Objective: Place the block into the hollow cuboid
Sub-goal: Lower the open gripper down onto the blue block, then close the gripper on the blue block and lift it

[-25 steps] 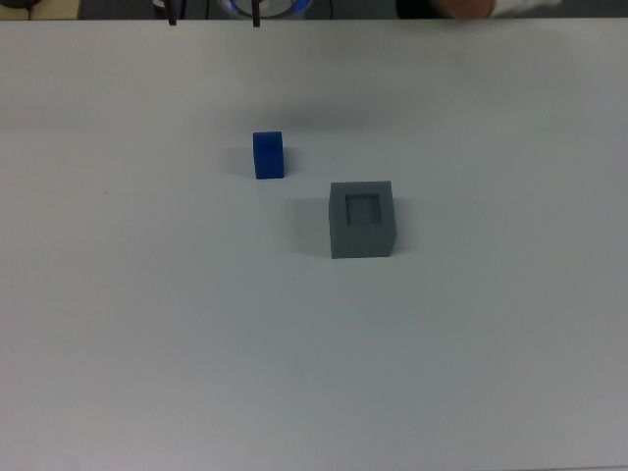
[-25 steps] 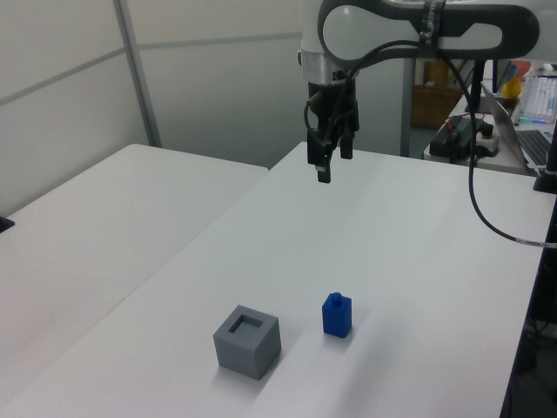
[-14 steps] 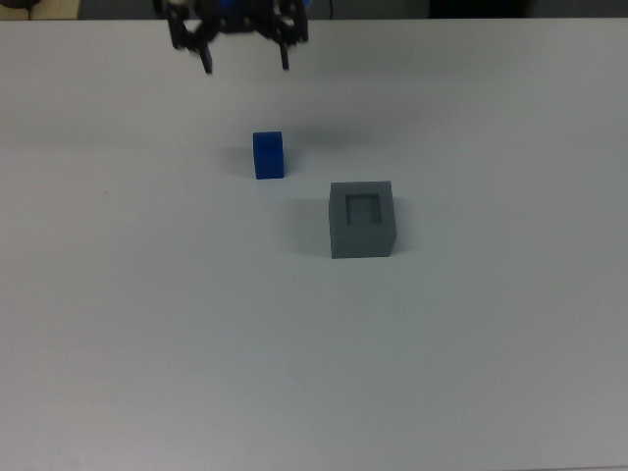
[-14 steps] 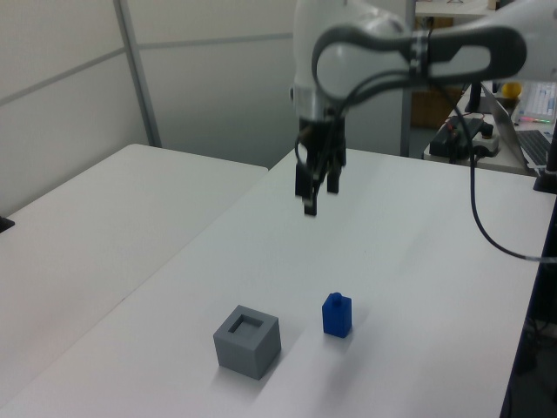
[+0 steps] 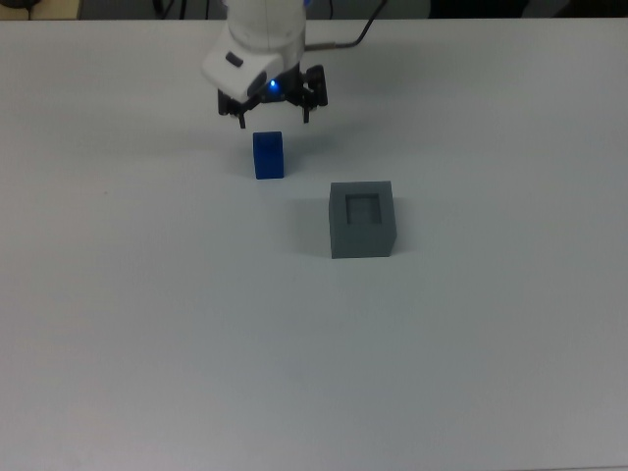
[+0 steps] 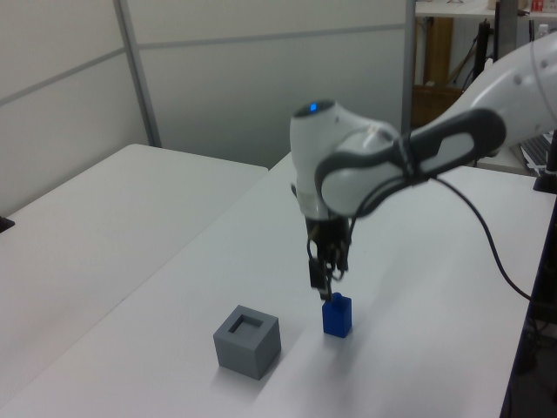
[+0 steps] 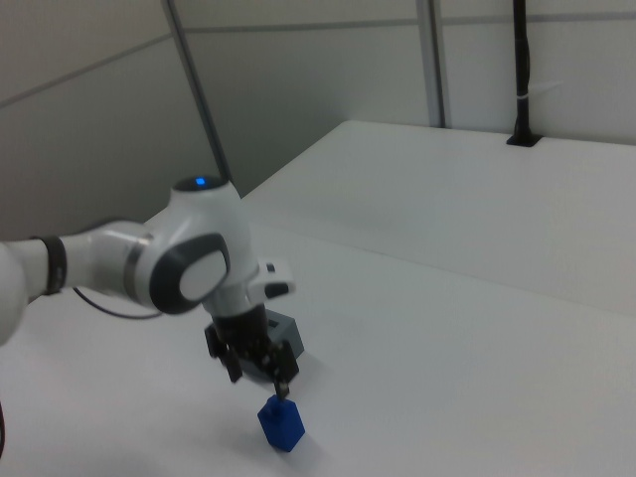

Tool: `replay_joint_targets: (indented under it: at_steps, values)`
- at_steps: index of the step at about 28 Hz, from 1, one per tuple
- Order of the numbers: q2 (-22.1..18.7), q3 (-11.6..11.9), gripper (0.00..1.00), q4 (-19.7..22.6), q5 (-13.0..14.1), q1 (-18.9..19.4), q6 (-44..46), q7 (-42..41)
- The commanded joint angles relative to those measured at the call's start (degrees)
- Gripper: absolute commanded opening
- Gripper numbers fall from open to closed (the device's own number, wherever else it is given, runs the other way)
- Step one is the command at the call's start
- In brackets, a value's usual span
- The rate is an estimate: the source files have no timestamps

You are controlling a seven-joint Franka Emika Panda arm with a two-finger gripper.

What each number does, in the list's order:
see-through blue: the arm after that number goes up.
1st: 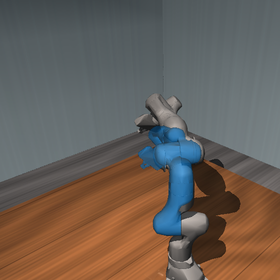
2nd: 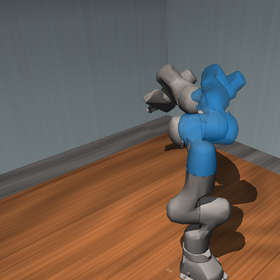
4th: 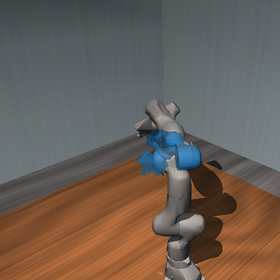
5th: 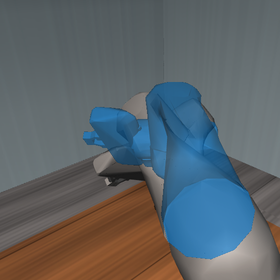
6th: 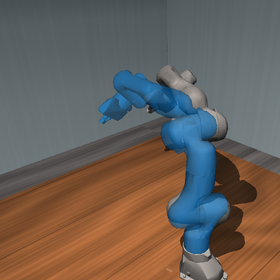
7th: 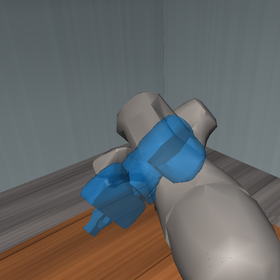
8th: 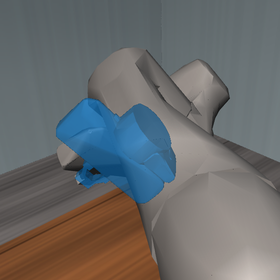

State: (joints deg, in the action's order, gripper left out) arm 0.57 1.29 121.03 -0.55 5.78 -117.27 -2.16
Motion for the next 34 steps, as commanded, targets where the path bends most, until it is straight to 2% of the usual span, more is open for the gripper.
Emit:
replay_joint_targets:
  at_steps: [1, 4, 8, 9, 13, 16, 21, 24, 25, 26, 27, 32, 33, 34]
  values:
    - [3.7, 0.4, 1.0, 0.9, -2.2, -0.2, -3.2, -0.7]
    - [5.3, 0.4, 1.0, 1.0, -3.8, -0.3, -4.0, -0.5]
    - [7.2, 0.4, 0.95, 0.9, -4.0, -0.9, -5.6, -0.4]
    - [7.2, 0.4, 0.89, 1.0, -4.0, -0.9, -5.8, -0.3]
    - [6.9, 0.4, 0.73, 0.8, -3.8, -0.9, -5.6, 1.1]
    - [6.1, 0.4, 0.71, 0.6, -3.3, -0.9, -5.0, 2.8]
    - [5.7, 0.3, 0.51, -0.8, -3.1, -0.5, -1.5, 3.5]
    - [5.4, 0.3, 0.47, -1.1, -3.1, -0.3, -0.4, 3.4]
    - [5.3, 0.3, 0.44, -1.1, -3.1, -0.3, -0.3, 3.4]
    - [5.2, 0.3, 0.35, -1.1, -3.1, -0.3, -0.2, 3.4]
    - [5.0, 0.3, 0.32, -1.2, -3.1, -0.3, -0.1, 3.4]
    - [4.9, 0.3, 0.32, -7.0, -2.5, -0.3, 8.0, 3.0]
    - [5.0, 0.3, 0.32, -8.6, -2.0, -0.3, 9.4, 3.0]
    - [5.4, 0.3, 0.32, -11.6, -0.3, -0.2, 11.7, 3.4]
